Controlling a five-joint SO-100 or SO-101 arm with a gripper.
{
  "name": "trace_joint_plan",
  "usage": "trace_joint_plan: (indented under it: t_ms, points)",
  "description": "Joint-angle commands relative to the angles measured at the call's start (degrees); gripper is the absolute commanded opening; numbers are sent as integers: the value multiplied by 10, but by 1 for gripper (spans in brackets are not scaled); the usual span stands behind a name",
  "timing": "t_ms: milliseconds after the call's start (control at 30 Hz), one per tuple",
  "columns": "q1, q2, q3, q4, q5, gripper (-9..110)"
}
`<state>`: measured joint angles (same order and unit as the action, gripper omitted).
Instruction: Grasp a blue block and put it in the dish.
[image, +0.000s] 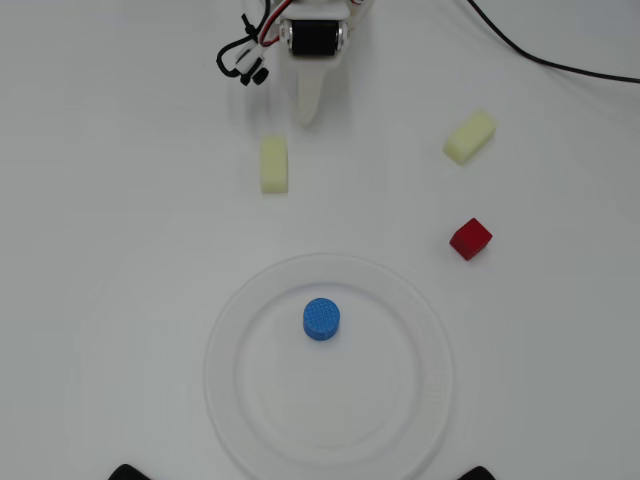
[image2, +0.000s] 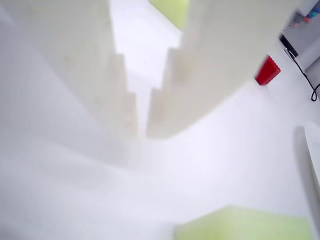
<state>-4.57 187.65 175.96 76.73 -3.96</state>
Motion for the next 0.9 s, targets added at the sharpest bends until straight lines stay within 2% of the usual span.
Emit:
trace_joint_plan:
  t_ms: [0, 867]
  points:
    - [-8, 98, 50, 45, -16, 0]
    - [-15, 98, 50, 45, -11, 0]
